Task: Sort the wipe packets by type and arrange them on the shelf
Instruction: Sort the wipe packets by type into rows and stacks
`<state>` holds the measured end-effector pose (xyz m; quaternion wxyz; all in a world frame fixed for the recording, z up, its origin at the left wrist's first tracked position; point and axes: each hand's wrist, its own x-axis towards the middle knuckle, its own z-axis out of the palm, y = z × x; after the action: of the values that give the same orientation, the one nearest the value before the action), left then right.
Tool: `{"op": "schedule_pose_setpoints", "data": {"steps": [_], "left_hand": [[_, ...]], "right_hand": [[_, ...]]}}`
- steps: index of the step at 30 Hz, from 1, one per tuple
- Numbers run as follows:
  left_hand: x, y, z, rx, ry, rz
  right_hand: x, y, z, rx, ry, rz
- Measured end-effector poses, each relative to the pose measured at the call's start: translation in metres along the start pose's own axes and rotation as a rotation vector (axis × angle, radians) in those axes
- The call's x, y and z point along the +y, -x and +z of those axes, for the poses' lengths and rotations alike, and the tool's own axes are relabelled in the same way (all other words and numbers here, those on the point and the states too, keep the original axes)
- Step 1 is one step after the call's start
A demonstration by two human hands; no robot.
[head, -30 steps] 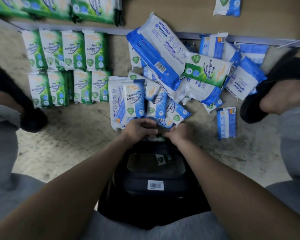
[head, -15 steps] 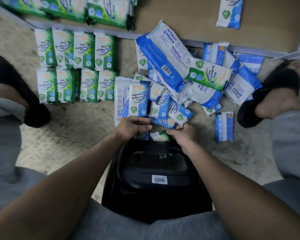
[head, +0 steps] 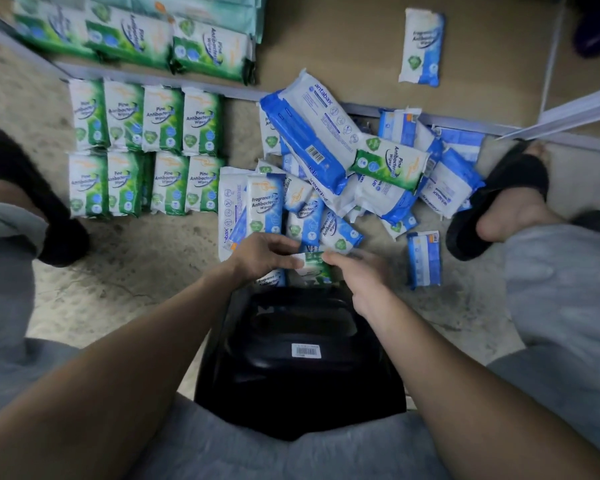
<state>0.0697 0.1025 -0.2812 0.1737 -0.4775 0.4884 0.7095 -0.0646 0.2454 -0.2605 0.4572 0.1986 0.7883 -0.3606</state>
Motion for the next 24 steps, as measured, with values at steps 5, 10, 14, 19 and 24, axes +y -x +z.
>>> {"op": "schedule_pose_setpoints", "data": {"steps": [5, 10, 14, 19, 24], "left_hand": [[0.013, -0.003, 0.016, -0.048, -0.102, 0.119], [0.028, -0.011, 0.018, 0.082, -0.189, 0.198], [0.045, -0.009, 0.014, 0.101, -0.152, 0.238], [0.061, -0.010, 0.006, 0.131, -0.071, 0.252], [0.080, -0.002, 0.000, 0.159, 0.107, 0.238]], "right_hand": [[-0.024, 0.006, -0.010, -0.002, -0.065, -0.087], [-0.051, 0.005, -0.017, -0.071, -0.051, -0.209], [-0.077, 0.000, -0.028, 0.123, 0.146, -0.506], [-0.113, -0.028, -0.052, 0.567, 0.595, -0.967], [-0.146, -0.066, -0.065, 0.302, 0.993, -0.835]]}}
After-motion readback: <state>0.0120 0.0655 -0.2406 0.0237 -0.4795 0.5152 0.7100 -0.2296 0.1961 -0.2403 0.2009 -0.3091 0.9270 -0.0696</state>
